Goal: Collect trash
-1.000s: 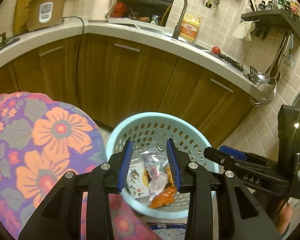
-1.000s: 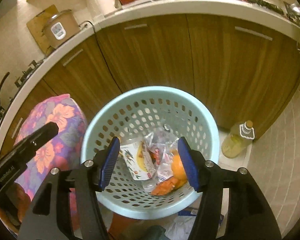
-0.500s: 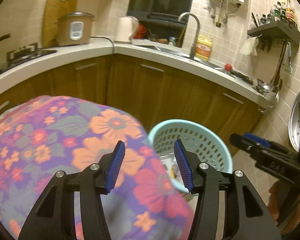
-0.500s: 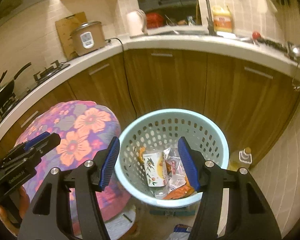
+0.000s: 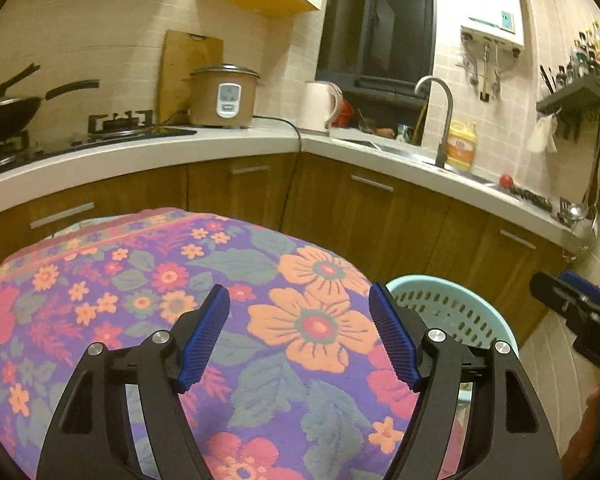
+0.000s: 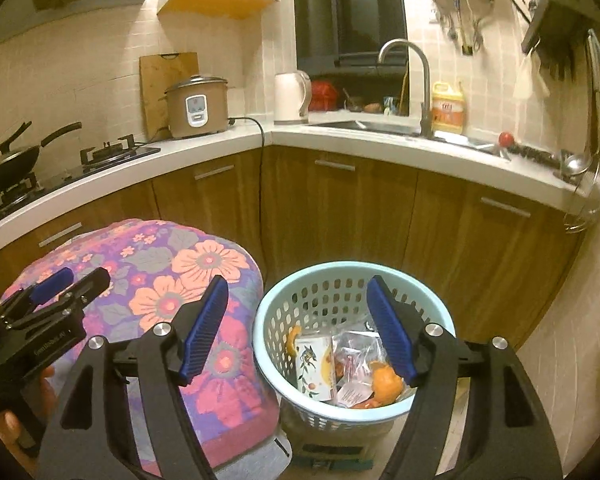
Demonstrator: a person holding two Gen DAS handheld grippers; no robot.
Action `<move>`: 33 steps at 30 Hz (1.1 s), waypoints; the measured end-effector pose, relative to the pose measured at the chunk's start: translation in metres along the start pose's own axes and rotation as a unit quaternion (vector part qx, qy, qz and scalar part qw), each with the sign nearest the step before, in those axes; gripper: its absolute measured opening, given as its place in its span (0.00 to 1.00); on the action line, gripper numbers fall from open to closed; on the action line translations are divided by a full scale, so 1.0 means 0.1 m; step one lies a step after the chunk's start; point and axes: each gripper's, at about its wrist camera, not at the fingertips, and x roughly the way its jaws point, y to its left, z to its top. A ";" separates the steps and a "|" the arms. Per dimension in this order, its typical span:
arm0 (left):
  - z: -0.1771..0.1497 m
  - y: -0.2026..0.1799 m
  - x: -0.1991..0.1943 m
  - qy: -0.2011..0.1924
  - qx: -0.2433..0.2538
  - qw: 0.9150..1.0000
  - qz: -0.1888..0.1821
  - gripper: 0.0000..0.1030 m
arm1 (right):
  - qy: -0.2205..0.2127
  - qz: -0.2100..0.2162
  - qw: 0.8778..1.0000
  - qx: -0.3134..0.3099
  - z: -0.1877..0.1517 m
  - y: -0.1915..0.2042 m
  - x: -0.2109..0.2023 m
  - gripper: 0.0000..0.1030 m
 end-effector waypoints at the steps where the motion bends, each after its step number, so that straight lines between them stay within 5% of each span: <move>1: 0.00 -0.01 -0.01 -0.004 0.004 1.000 0.005 0.73 | 0.000 0.000 1.000 0.001 -0.01 0.02 0.00 0.66; 33: -0.05 -0.03 -0.03 -0.010 0.028 0.999 0.028 0.81 | 0.002 -0.017 1.000 0.013 -0.10 -0.01 0.08 0.69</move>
